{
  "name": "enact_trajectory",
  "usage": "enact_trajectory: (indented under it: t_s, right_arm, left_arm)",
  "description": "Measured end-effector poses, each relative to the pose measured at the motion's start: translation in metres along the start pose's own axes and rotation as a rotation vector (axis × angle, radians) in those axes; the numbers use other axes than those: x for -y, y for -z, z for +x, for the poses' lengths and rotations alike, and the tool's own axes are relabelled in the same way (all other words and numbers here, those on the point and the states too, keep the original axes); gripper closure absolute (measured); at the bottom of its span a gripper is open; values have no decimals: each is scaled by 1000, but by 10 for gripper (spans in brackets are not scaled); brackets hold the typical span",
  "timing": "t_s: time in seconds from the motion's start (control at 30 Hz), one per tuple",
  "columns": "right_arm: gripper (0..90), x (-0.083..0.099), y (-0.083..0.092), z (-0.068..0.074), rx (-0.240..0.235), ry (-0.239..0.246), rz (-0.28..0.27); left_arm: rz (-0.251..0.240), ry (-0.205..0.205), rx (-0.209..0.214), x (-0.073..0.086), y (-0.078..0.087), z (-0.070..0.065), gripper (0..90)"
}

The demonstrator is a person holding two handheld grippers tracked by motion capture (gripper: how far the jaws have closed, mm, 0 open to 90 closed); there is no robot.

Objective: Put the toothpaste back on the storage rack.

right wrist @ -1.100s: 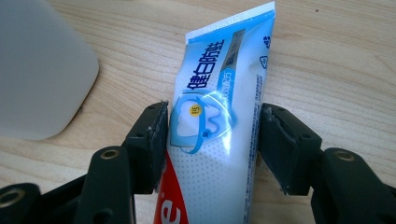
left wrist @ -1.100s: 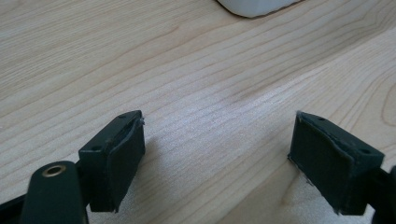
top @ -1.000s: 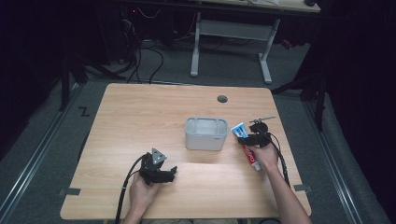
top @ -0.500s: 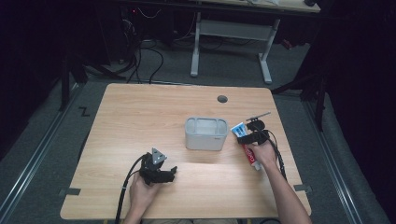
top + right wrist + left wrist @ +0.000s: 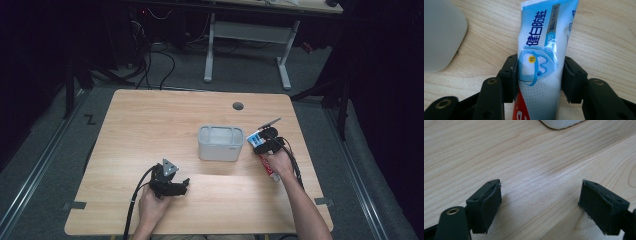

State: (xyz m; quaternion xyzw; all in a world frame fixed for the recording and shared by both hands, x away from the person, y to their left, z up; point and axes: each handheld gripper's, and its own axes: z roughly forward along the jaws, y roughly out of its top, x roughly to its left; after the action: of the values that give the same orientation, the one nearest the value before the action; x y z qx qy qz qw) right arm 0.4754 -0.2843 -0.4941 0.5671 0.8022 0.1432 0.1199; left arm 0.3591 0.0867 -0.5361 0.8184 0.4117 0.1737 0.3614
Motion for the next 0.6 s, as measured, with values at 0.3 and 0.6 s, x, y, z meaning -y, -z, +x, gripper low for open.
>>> enact_trajectory:
  t_s: [0.3, 0.6]
  right_arm:
    - [648, -3, 0, 9, 57, 74, 34]
    - [717, -2, 4, 6, 47, 66, 23]
  left_arm:
    - [2, -6, 4, 0, 0, 0, 186]
    - [0, -2, 0, 0, 1, -1, 189]
